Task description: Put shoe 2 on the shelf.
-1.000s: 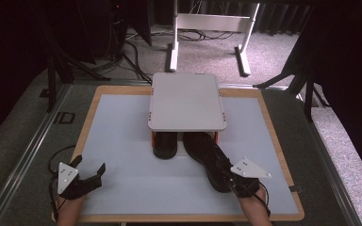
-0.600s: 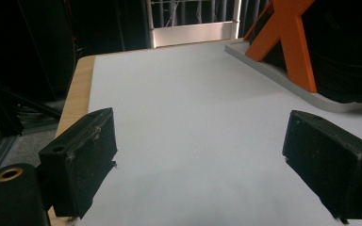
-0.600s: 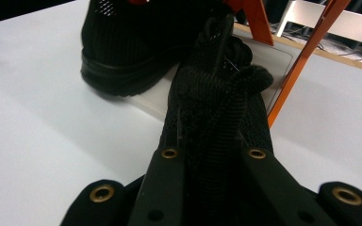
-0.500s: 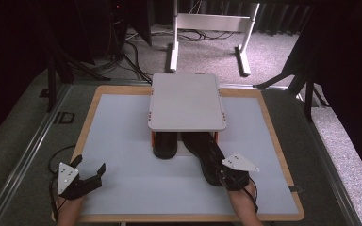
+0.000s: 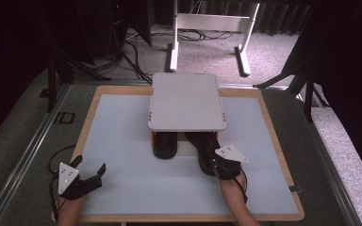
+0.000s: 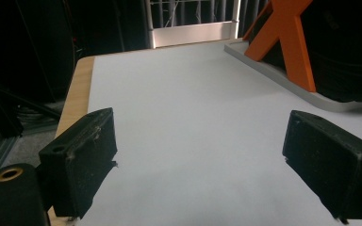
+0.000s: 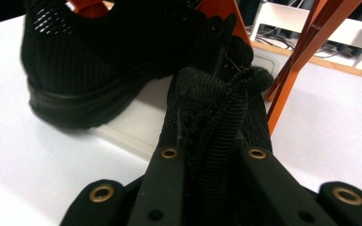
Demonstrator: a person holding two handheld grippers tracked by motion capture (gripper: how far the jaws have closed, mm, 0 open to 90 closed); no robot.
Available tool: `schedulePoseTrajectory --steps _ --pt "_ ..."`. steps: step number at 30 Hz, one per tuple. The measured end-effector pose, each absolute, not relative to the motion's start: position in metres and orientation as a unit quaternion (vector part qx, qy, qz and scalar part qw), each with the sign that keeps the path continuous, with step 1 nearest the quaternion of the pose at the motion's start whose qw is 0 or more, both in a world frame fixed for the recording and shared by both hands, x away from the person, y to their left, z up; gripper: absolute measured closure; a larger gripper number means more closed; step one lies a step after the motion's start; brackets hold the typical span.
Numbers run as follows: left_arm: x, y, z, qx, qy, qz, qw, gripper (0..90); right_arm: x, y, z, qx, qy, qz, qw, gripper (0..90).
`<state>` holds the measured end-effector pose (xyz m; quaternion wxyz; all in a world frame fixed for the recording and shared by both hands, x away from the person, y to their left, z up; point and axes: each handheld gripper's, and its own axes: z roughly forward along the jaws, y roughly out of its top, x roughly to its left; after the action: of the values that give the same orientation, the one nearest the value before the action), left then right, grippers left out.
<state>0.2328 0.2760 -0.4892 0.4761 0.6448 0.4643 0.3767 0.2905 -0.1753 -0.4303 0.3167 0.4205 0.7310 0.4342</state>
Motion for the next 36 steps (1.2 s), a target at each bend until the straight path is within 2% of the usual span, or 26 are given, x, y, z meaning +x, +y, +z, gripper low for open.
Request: schedulePoseTrajectory --steps 16,36 --pt "0.233 0.276 -0.489 0.646 0.462 0.377 0.476 10.6 0.314 -0.154 -0.433 0.425 0.724 0.419 0.346 84.2" --pt "0.233 0.276 -0.489 0.647 0.46 0.377 0.477 10.6 0.347 -0.141 -0.442 0.447 0.712 0.414 0.348 83.3"
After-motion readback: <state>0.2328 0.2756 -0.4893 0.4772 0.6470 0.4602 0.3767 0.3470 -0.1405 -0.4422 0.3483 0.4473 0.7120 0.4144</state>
